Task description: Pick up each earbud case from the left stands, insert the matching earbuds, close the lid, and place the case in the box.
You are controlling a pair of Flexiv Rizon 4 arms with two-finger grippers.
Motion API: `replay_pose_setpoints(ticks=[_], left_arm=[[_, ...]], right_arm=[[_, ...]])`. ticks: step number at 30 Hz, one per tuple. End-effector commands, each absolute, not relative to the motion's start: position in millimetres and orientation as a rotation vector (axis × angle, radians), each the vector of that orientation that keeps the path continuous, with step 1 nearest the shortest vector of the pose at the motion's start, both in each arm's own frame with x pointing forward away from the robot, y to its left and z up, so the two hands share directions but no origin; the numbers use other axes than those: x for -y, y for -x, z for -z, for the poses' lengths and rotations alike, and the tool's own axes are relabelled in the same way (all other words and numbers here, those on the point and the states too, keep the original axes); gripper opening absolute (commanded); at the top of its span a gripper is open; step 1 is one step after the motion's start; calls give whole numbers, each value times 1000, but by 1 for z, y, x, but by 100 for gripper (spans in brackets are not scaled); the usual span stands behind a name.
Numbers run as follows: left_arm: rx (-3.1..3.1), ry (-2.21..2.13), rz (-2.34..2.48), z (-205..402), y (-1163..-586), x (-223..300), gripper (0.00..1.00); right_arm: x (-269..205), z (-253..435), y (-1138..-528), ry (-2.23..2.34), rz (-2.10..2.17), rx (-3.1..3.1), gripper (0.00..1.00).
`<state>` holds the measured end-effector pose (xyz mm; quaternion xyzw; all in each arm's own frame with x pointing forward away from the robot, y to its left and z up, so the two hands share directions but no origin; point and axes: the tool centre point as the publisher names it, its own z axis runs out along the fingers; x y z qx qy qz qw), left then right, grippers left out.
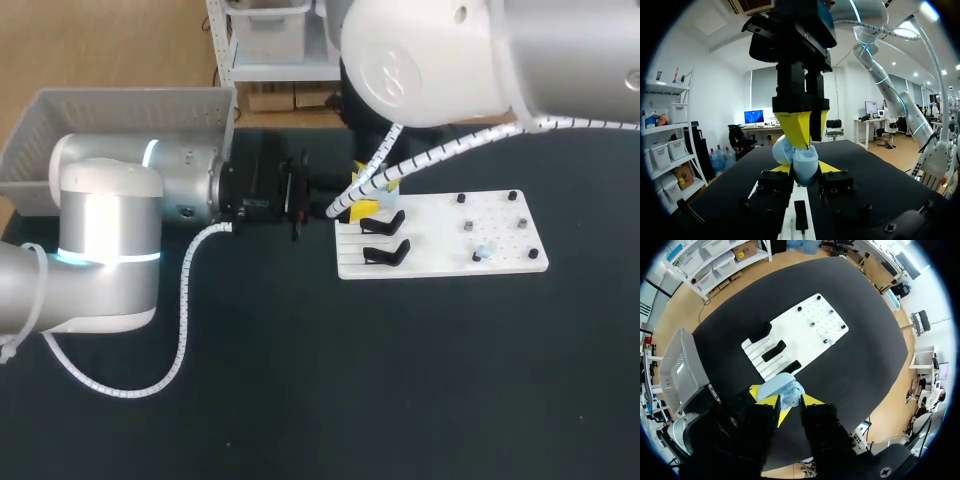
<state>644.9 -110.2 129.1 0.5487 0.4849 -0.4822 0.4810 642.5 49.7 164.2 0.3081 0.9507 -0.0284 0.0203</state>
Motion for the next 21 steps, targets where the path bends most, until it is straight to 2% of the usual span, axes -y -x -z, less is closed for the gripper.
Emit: replay_pose_setpoints(ticks=[1,5,10,14,17,19,21], left_arm=[[-1180,-1334,1172,-128,-644,110,0],[-1180,-1334,1172,-128,-644,110,0],[-1180,-1334,1172,-128,-644,110,0],[-1180,-1334,1172,-128,-644,110,0],[-1180,-1334,1172,-128,-644,110,0],[-1180,-1334,1172,-128,-644,110,0],[-1180,-1334,1172,-128,-644,110,0]], right_arm=[[-49,-175,-629,-940,59,-2939,80],[-44,-192,-609,-887,-1,-2940,64],[-22,-203,-593,-741,-123,-2923,50],[2,-203,-589,-612,-227,-2887,47],[21,-200,-589,-571,-268,-2867,48],[31,-197,-589,-548,-273,-2863,61],[40,-193,-590,-531,-263,-2875,63]])
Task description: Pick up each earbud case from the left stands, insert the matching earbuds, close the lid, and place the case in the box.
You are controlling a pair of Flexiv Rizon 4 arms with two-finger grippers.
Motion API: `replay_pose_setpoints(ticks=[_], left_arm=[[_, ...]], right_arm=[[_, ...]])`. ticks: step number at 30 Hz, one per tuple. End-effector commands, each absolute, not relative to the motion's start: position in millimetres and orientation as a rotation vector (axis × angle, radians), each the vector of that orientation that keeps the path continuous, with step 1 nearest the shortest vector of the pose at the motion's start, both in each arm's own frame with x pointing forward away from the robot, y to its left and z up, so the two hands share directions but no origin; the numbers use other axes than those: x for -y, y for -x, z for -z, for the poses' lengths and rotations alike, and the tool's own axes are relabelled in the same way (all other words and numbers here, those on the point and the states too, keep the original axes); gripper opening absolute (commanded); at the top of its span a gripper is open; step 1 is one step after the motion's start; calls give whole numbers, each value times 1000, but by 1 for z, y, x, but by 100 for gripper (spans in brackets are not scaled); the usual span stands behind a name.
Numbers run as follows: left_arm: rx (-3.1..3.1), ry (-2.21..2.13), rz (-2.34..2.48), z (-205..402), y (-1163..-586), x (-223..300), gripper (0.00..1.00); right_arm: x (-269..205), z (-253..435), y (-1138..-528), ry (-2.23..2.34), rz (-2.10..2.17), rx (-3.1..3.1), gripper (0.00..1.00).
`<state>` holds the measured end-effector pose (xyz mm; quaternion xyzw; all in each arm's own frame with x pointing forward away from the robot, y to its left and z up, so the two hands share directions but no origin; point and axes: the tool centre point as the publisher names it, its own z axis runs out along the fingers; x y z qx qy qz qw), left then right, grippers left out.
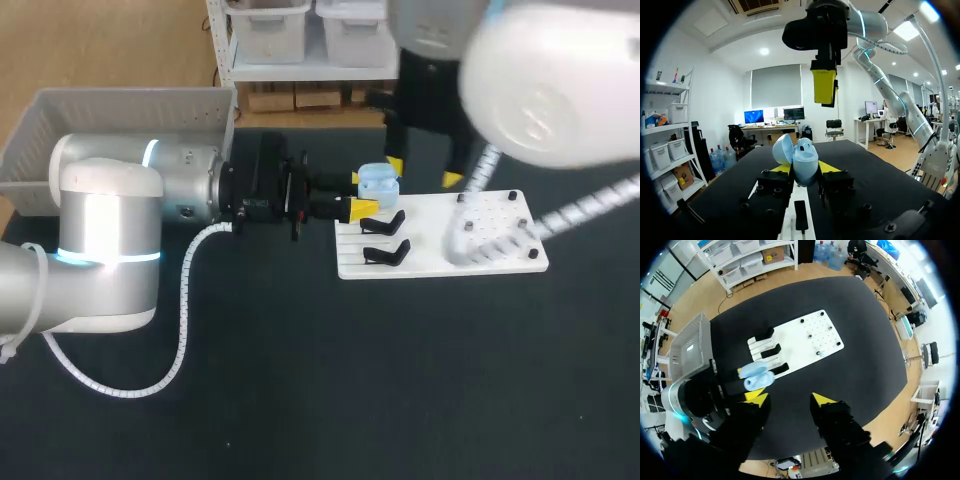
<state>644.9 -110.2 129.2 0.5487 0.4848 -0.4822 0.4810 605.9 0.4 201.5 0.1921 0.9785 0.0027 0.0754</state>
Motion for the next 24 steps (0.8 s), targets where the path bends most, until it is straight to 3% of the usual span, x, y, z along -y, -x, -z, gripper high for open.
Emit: replay_pose_setpoints(ticks=[1,6,11,15,24], left_arm=[[-1180,-1334,1172,-128,-644,110,0],[-1180,-1334,1172,-128,-644,110,0],[-1180,-1334,1172,-128,-644,110,0],[-1180,-1334,1172,-128,-644,110,0],[-1180,-1334,1172,-128,-644,110,0]], right_arm=[[44,-191,-590,-518,-254,-2881,63],[65,-176,-593,-459,-203,-2929,50],[81,-161,-598,-406,-196,-2939,51],[87,-146,-599,-350,-178,-2956,60],[87,-109,-600,-231,-162,-2994,55]])
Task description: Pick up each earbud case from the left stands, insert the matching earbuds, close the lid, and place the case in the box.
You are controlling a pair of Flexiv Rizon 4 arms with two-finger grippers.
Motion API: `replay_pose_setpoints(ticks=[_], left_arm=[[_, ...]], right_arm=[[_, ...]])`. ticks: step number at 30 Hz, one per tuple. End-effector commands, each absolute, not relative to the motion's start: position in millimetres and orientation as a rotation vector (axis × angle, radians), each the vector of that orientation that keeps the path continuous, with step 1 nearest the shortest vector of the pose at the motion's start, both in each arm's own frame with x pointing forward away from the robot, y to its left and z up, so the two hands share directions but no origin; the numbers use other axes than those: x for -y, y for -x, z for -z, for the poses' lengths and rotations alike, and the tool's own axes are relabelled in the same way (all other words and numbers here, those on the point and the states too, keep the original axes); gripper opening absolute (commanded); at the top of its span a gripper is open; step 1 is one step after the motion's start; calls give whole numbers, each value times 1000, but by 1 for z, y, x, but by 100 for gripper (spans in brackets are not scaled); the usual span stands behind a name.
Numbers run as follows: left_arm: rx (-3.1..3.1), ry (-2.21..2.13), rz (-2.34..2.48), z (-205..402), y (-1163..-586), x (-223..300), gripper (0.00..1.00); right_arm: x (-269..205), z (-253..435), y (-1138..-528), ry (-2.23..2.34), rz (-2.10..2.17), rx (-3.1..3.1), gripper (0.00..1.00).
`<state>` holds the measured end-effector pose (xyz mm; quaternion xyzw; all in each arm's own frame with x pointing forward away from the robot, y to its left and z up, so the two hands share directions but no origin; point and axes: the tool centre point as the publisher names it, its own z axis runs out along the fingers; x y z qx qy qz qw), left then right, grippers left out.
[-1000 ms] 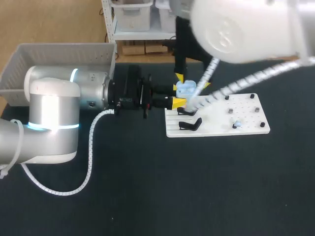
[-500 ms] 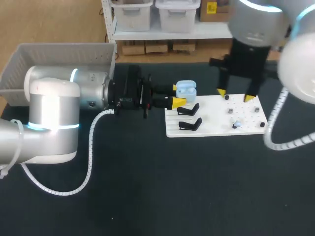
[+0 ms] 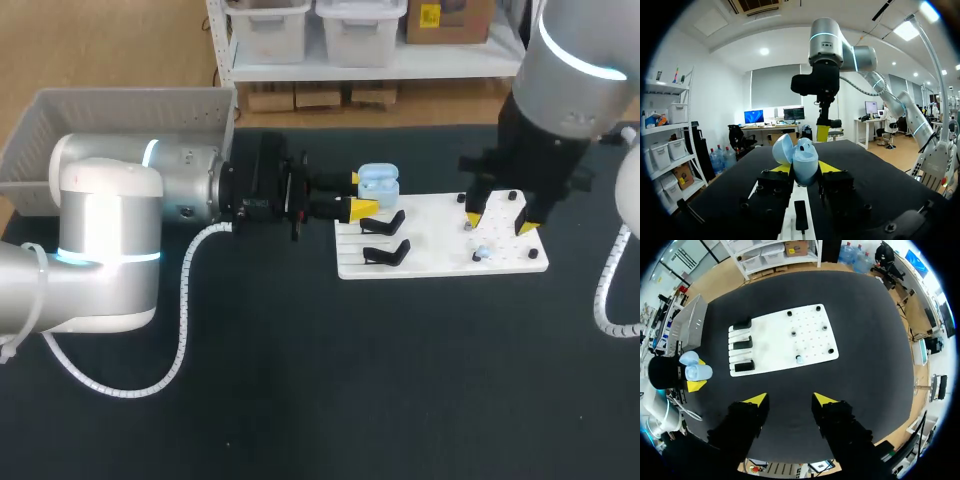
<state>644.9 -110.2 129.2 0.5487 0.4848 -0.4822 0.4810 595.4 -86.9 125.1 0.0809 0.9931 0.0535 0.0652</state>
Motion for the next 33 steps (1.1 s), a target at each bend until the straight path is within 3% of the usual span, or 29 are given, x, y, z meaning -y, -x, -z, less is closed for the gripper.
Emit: replay_pose_setpoints(ticks=[1,8,11,13,14,15,33], left_arm=[[-1180,-1334,1172,-128,-644,110,0],[-1180,-1334,1172,-128,-644,110,0],[-1180,-1334,1172,-128,-644,110,0],[-1180,-1334,1172,-128,-644,110,0],[-1180,-1334,1172,-128,-644,110,0],[-1180,-1334,1172,-128,-644,110,0],[-1180,-1334,1172,-128,-644,110,0]], right_arm=[[87,-105,-600,-225,-162,-2996,54],[96,-77,-608,-243,-168,-3008,59],[97,-65,-610,-231,-171,-3017,69],[99,-60,-611,-224,-177,-3013,56],[100,-57,-614,-222,-194,-3004,46],[101,-55,-616,-220,-200,-2999,44],[103,-42,-637,-168,-254,-2970,42]])
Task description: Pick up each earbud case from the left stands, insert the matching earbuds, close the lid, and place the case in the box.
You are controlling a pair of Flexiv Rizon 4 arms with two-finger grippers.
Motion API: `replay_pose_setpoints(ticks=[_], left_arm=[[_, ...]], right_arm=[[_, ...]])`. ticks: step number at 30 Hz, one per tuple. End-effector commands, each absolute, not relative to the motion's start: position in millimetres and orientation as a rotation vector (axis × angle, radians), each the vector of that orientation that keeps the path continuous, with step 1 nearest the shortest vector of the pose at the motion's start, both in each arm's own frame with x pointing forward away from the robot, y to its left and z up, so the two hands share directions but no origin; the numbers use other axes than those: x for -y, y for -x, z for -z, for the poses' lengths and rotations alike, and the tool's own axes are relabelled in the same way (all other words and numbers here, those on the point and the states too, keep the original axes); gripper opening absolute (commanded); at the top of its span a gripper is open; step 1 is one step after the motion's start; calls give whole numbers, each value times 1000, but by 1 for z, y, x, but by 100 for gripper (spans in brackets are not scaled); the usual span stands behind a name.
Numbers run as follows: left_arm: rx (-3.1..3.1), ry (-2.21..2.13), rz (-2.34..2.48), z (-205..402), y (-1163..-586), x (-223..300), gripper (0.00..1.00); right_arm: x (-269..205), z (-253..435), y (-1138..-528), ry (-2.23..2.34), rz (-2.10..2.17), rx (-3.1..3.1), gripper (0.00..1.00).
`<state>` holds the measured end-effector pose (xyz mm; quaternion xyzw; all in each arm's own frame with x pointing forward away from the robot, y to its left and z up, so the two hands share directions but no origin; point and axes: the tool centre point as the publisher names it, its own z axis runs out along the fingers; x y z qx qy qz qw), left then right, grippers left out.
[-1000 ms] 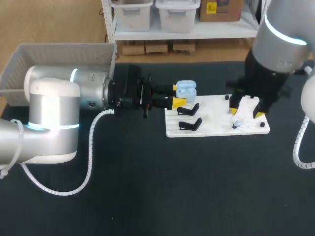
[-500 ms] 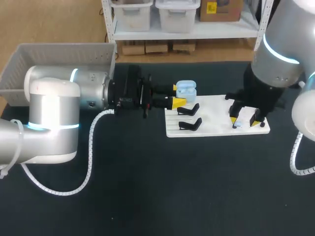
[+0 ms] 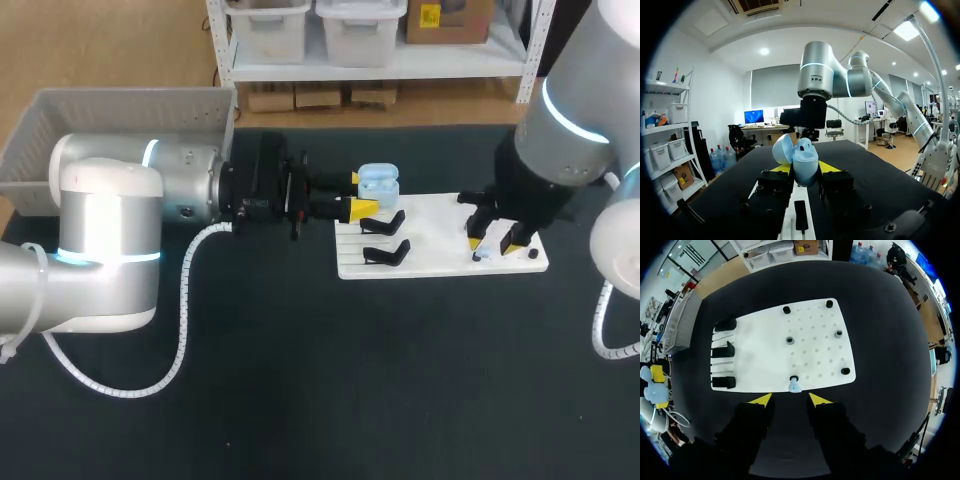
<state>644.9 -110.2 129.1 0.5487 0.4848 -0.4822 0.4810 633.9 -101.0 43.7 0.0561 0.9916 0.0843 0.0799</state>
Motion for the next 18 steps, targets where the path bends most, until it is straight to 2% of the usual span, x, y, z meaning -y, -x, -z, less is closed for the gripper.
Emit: replay_pose_setpoints(ticks=[1,18], left_arm=[[-1180,-1334,1172,-128,-644,110,0],[-1180,-1334,1172,-128,-644,110,0]], right_arm=[[104,-41,-637,-169,-252,-2970,42],[107,-24,-638,-197,-244,-3002,35]])
